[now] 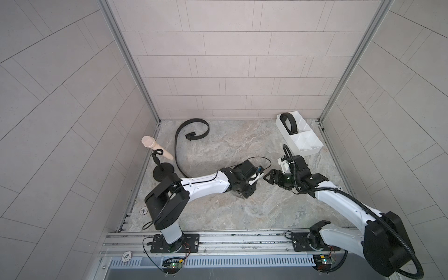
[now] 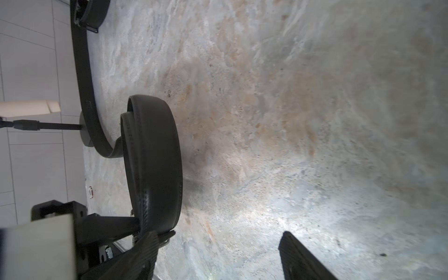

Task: Place the belts into the storage roll
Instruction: Pick up the belt from the center of the board.

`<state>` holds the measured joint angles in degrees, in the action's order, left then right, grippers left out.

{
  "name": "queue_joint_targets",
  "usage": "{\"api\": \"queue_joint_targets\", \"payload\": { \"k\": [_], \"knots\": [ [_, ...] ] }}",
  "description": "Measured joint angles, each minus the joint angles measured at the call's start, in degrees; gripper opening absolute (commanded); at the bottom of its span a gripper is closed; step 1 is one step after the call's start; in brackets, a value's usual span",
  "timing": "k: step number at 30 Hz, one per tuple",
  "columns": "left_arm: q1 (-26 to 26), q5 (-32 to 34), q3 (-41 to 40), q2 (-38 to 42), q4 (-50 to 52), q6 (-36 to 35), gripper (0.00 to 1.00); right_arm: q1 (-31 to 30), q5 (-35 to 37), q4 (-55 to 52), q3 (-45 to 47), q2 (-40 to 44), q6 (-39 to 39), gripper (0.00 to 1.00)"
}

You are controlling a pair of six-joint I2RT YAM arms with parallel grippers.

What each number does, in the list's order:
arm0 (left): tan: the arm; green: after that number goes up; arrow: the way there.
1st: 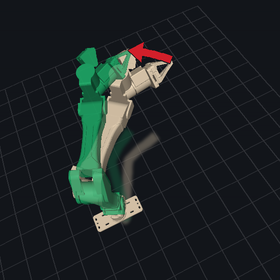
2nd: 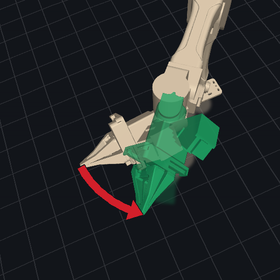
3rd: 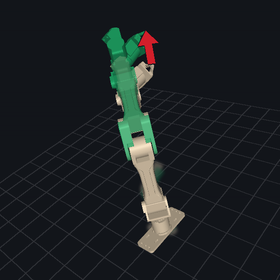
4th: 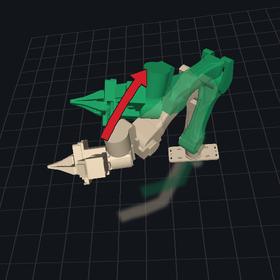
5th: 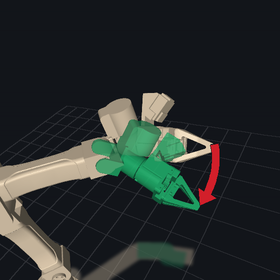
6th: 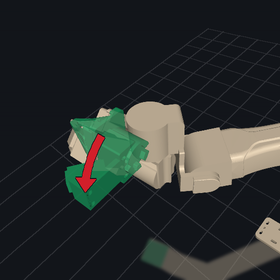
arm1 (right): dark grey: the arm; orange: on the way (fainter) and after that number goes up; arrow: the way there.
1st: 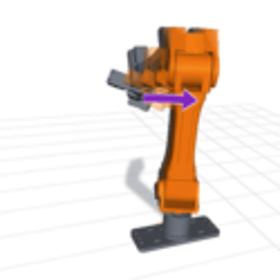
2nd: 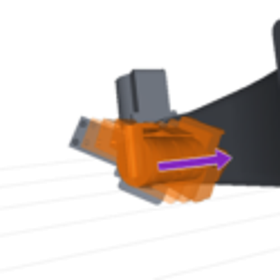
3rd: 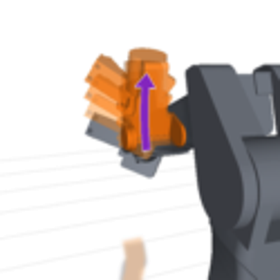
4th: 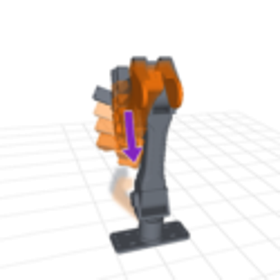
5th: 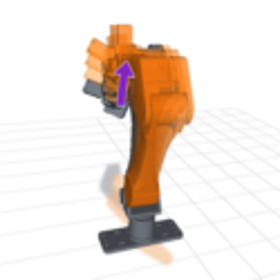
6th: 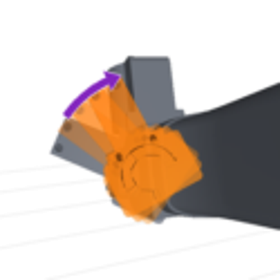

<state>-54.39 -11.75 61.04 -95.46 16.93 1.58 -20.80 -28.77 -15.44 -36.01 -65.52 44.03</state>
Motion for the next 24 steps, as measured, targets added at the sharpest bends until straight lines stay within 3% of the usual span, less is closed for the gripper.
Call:
{"api": "queue_joint_targets", "payload": {
  "k": [10, 17, 24],
  "knots": [
    [0.9, -1.0, 0.0, 2.6, -3.5, 1.5, 0.00, -6.2, 0.6, 8.8, 1.4, 1.1, 6.0, 0.85],
    [0.7, -2.1, 0.0, 2.4, -5.6, 1.5, 0.00, -6.6, 1.9, 8.7, 1.9, 4.9, 7.2, 0.85],
    [0.7, -3.6, 0.0, 2.6, -6.7, 2.0, 0.00, -7.0, 1.5, 12.6, 3.1, 1.9, 9.1, 0.80]
  ]
}}
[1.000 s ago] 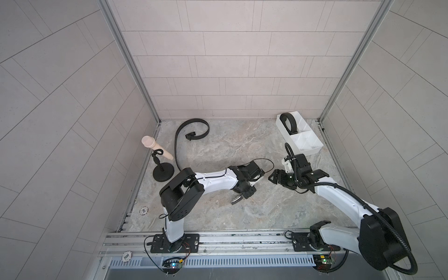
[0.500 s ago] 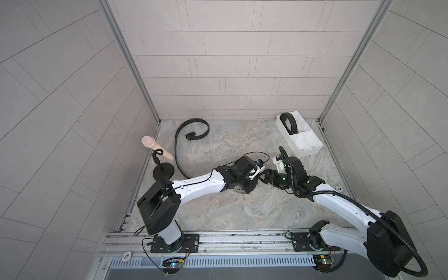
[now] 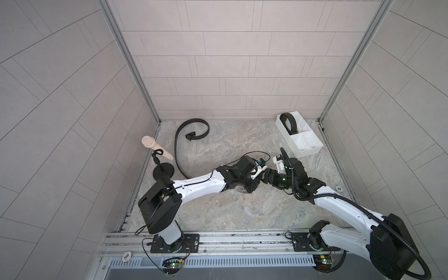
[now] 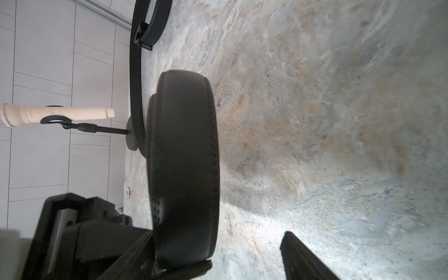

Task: Place the belts into the storage roll
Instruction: Pick up the belt from the center of the board.

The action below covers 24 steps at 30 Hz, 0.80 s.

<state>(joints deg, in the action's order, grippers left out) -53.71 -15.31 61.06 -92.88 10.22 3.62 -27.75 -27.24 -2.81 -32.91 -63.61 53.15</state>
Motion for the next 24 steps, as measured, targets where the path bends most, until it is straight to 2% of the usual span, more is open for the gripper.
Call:
{"api": "queue_joint_targets", "payload": {
  "k": [10, 12, 17, 19, 20, 23, 24],
  "knots": [
    [-2.1, -2.0, 0.0, 1.0, -1.4, 1.2, 0.00, -1.9, 2.2, 10.0, 1.7, -2.4, 4.5, 0.68],
    [-2.6, -2.5, 0.0, 1.0, -1.8, 1.5, 0.00, -2.0, 2.6, 11.8, 2.4, -2.5, 5.3, 0.59],
    [-3.1, -2.6, -0.3, 1.0, -2.9, 2.4, 0.00, -2.8, 3.2, 14.8, 3.0, -3.4, 7.6, 0.18],
    [-3.1, -1.9, -0.3, 1.0, -3.1, 2.6, 0.00, -3.0, 3.5, 15.2, 3.1, -3.4, 7.9, 0.04],
    [-3.1, -1.4, -0.3, 1.0, -3.2, 2.7, 0.00, -3.0, 3.6, 15.1, 3.1, -3.4, 8.0, 0.00],
    [-3.1, -0.6, -0.3, 0.7, -3.6, 3.1, 0.00, -3.0, 4.4, 14.1, 3.1, -2.9, 7.9, 0.00],
    [-3.2, -0.6, -0.3, 0.6, -4.0, 3.3, 0.05, -3.0, 4.8, 13.3, 3.0, -2.5, 7.7, 0.00]
  ]
}}
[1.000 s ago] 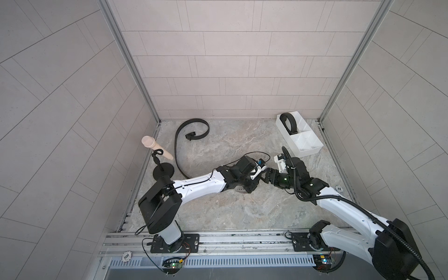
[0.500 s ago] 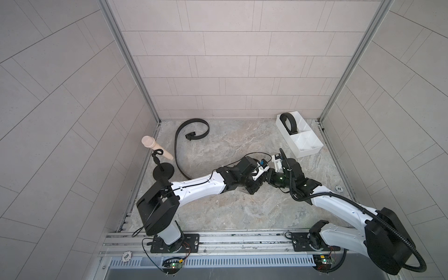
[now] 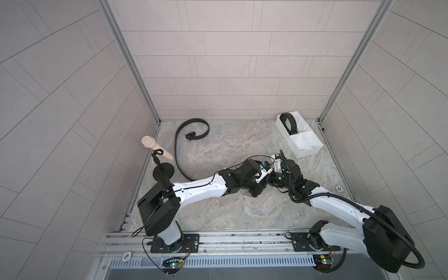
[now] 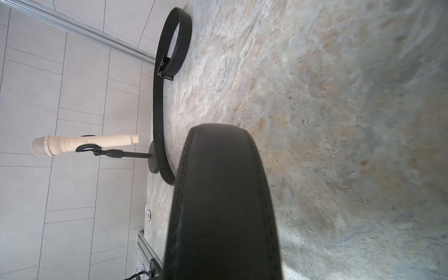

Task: Place the belts into the storage roll
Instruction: Pick up the belt from the center of the board, then place the belt in the container.

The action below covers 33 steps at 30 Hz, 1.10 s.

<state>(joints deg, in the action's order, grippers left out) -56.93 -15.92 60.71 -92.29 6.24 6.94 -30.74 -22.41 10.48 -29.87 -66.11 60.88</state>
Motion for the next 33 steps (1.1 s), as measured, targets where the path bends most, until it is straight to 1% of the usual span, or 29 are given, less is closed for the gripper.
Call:
{"api": "queue_joint_targets", "payload": {
  "k": [2, 4, 6, 8, 10, 15, 21, 26, 29, 33],
  "knots": [
    [-0.1, -0.2, 0.0, -0.4, -1.1, 0.7, 0.26, 0.1, 1.3, -3.4, -1.0, 1.0, -0.8, 0.00],
    [-0.1, -0.2, 0.0, -0.8, -3.0, 1.6, 0.34, 0.4, 2.8, -7.9, -3.1, 1.4, -2.6, 0.00],
    [0.2, 0.1, 0.0, -1.1, -4.7, 2.7, 0.51, 0.7, 4.5, -13.2, -5.7, 1.5, -5.3, 0.00],
    [0.5, 0.6, 0.0, -1.4, -6.4, 4.1, 0.64, 1.2, 5.5, -18.5, -8.4, 1.5, -8.5, 0.00],
    [0.9, 0.7, 0.0, -1.5, -7.6, 5.3, 0.72, 2.0, 6.0, -22.8, -10.7, 1.4, -11.6, 0.00],
    [1.6, 0.6, -1.6, -0.3, -10.4, 7.4, 0.84, 5.1, 6.0, -30.8, -15.7, 0.2, -18.8, 0.00],
    [4.3, 0.9, -8.2, 7.0, -10.5, 8.8, 0.94, 11.1, 6.4, -42.1, -24.5, -4.9, -29.4, 0.00],
    [6.3, 1.8, -13.2, 12.9, -10.3, 9.2, 0.98, 16.0, 7.6, -49.5, -35.0, -10.5, -39.1, 0.00],
    [6.8, 2.2, -15.6, 14.6, -10.2, 9.6, 1.00, 17.6, 10.1, -52.8, -41.0, -13.4, -44.6, 0.00],
    [7.7, 2.4, -17.5, 15.3, -9.4, 10.0, 1.00, 19.4, 13.8, -55.4, -48.7, -17.6, -51.3, 0.00]
  ]
}}
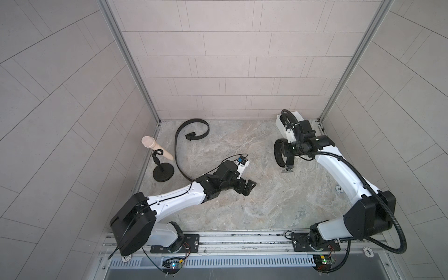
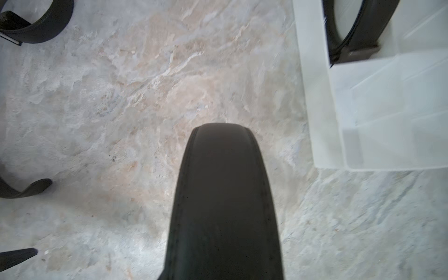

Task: Place the belts into the storage roll
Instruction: Place the belt in the container.

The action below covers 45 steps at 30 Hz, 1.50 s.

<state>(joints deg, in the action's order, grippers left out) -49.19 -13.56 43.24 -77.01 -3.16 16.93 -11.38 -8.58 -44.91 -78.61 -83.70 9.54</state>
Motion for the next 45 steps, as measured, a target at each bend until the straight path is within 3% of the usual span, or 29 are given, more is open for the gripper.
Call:
{"api": "queue_joint_targets", "payload": {
  "k": [5, 16, 26, 31, 39, 45],
  "knots": [
    [0.3, 0.3, -0.7, 0.0, 0.1, 0.1, 1.00, 4.1, 3.0, -0.3, -7.0, -5.6, -6.2, 0.00],
    [0.7, 0.1, -0.7, -2.4, 0.0, 0.2, 1.00, 15.1, 2.3, 3.0, -20.8, -18.9, -13.7, 0.00],
    [1.3, -0.4, -0.7, -3.7, 0.0, 0.2, 1.00, 16.7, -0.2, 12.8, -23.7, -28.5, -18.9, 0.00],
    [1.6, -0.6, -0.7, -4.7, 0.2, 0.2, 1.00, 17.1, -2.0, 18.1, -20.1, -30.0, -21.3, 0.00],
    [1.6, -0.8, -0.7, -4.6, 0.4, 0.1, 1.00, 20.5, -4.3, 25.5, -4.0, -24.3, -24.2, 0.00],
    [1.6, -1.3, -0.7, -4.6, 0.4, 0.2, 1.00, 21.5, -5.5, 29.9, -0.7, -22.7, -24.3, 0.00]
  ]
}}
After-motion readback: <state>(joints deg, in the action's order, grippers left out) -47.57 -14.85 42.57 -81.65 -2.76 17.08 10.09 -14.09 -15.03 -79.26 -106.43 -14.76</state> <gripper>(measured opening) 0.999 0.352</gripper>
